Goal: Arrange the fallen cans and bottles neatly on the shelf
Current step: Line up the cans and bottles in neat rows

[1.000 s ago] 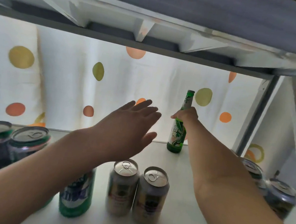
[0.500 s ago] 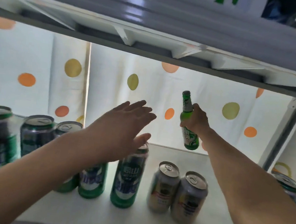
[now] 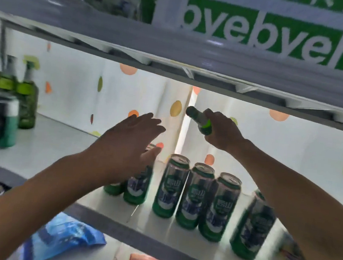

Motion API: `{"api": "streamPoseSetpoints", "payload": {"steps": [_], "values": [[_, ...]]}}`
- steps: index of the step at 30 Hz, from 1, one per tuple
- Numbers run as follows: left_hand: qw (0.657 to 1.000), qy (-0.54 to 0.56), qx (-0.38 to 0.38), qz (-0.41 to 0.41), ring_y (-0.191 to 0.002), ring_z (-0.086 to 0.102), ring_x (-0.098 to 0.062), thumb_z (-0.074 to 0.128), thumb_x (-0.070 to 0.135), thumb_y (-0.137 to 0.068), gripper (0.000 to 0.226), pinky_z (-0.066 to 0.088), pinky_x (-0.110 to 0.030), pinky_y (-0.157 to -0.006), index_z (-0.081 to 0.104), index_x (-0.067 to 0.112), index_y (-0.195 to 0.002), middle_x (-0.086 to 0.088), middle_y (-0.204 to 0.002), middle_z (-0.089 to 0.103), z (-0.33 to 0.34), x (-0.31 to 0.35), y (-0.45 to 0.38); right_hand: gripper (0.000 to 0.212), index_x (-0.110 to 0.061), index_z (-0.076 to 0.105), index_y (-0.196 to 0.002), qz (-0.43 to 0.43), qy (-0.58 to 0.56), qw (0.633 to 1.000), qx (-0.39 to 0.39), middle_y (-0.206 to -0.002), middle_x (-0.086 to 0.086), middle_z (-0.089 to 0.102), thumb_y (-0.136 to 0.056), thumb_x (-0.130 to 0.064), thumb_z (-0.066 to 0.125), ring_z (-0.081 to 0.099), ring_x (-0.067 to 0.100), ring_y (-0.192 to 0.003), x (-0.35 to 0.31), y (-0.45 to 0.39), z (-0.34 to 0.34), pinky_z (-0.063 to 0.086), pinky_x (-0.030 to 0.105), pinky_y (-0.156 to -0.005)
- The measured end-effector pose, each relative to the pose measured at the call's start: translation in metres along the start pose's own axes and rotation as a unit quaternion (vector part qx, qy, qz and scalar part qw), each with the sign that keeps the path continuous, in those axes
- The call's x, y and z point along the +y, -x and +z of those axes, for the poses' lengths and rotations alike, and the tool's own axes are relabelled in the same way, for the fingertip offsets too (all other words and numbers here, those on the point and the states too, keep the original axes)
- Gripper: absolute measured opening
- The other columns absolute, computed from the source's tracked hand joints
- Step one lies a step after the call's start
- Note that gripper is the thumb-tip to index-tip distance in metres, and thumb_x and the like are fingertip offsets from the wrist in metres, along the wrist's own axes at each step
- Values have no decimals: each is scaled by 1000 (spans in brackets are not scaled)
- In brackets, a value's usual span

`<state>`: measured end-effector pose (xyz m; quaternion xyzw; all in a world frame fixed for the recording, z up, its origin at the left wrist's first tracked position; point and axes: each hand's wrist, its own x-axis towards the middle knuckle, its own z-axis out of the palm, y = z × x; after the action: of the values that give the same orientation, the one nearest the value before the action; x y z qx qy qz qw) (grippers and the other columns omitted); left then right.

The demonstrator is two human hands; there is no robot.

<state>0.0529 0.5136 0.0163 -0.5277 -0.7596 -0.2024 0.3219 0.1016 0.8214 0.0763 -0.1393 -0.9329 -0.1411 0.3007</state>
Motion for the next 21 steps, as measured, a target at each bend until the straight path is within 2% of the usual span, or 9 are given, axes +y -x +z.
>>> {"api": "streamPoseSetpoints", "payload": {"steps": [5, 9, 11, 13, 17, 21], "values": [[996, -46, -23, -78, -145, 23, -13, 26, 53, -91, 63, 10, -29, -118, 42, 23, -143, 4, -153, 36, -27, -74, 61, 53, -18, 43, -127, -87, -3, 996, -4, -108, 14, 55, -80, -13, 66, 60, 37, -89, -96, -43, 8, 48, 38, -71], [989, -71, -30, -124, -145, 20, -14, 39, 44, -98, 51, 4, -22, -112, 40, 22, -144, 3, -154, 33, -49, -117, 100, 48, -18, 43, -124, -131, -12, 991, 4, -108, 13, 54, -81, -12, 64, 59, 36, -89, -169, -74, 18, 48, 40, -70], [986, -76, -33, -141, -146, 14, -12, 41, 41, -99, 51, 6, -23, -114, 33, 24, -147, 6, -156, 26, -59, -136, 115, 48, -18, 44, -125, -149, -18, 989, 13, -106, 13, 54, -81, -12, 63, 59, 37, -88, -204, -89, 23, 49, 41, -70], [981, -78, -45, -171, -147, 10, -9, 40, 42, -99, 54, 6, -26, -116, 28, 27, -149, 9, -158, 20, -67, -154, 127, 51, -18, 43, -127, -157, -30, 987, 14, -105, 13, 55, -80, -13, 63, 59, 37, -87, -233, -105, 27, 47, 40, -70], [971, -82, -48, -217, -146, 12, -10, 45, 42, -97, 55, 7, -27, -115, 30, 27, -148, 7, -158, 21, -75, -197, 149, 52, -19, 42, -123, -148, -87, 984, 40, -98, 11, 55, -77, -14, 63, 58, 36, -83, -289, -140, 43, 41, 36, -66], [965, -101, -64, -235, -146, 12, -10, 46, 40, -97, 56, 0, -23, -110, 28, 26, -148, 7, -158, 20, -76, -234, 160, 51, -17, 42, -119, -140, -147, 979, 25, -90, 9, 55, -75, -13, 65, 55, 33, -78, -340, -173, 69, 40, 35, -63]]}}
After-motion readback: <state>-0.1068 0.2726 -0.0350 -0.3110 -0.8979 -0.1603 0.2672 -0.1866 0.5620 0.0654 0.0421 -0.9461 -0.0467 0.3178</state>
